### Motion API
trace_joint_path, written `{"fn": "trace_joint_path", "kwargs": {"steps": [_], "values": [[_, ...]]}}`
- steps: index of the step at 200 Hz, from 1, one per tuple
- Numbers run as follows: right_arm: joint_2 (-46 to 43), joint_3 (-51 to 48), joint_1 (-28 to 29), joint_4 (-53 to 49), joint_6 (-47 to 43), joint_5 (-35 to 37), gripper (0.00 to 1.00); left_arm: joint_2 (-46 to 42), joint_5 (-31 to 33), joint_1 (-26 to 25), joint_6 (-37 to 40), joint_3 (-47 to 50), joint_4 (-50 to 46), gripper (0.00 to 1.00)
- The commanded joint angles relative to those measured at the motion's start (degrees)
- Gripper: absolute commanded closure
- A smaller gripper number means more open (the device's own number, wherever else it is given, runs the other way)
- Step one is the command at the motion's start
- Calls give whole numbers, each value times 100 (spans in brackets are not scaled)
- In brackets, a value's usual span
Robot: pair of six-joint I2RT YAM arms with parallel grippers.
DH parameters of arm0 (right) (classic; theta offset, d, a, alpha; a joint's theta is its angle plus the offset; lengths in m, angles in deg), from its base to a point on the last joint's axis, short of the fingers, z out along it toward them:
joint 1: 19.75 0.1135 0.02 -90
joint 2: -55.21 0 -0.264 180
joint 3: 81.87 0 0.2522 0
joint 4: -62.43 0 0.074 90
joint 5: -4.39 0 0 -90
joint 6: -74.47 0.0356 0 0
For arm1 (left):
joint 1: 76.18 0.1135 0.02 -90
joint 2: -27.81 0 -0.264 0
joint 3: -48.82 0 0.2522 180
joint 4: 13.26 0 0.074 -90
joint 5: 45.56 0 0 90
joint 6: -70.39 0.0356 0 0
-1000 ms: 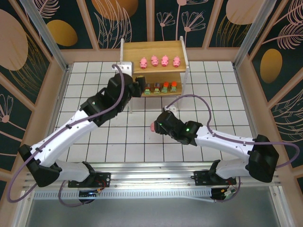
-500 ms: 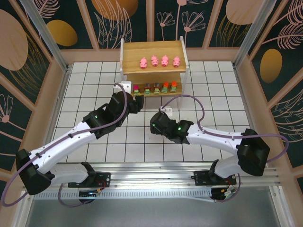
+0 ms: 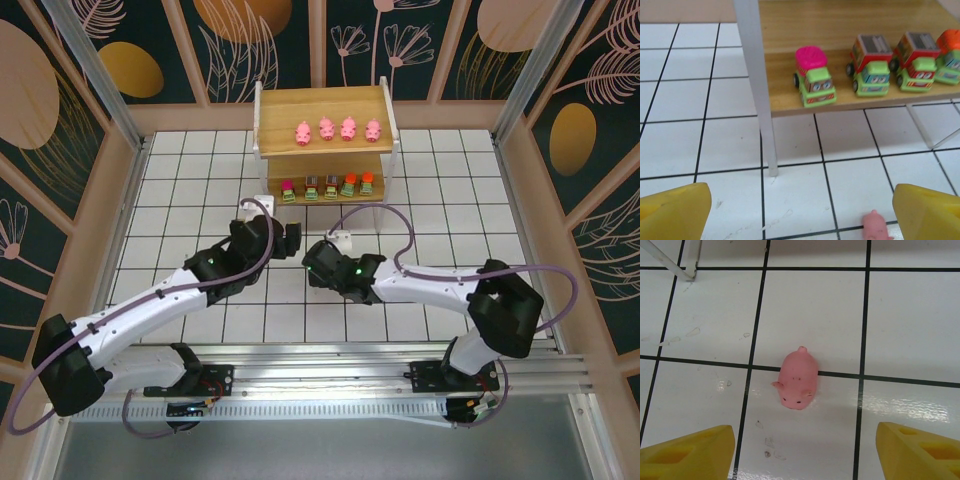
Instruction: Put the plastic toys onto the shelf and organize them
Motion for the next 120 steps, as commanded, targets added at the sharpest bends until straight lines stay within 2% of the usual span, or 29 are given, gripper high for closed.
{"fn": "trace_joint_path", "kwargs": {"steps": [1,56,75,120], "values": [[177,195,52,137,167,67,25,-8,159,-17,-201,171,220,5],[562,320,13,140,126,14,26,118,-159,314,-557,750,520,3],[693,360,-27,165,92,-40,29,59,-339,490,-603,1025,755,3],[972,478,-103,210,55,-58,40,25,-285,647,-631,1375,978,3]]}}
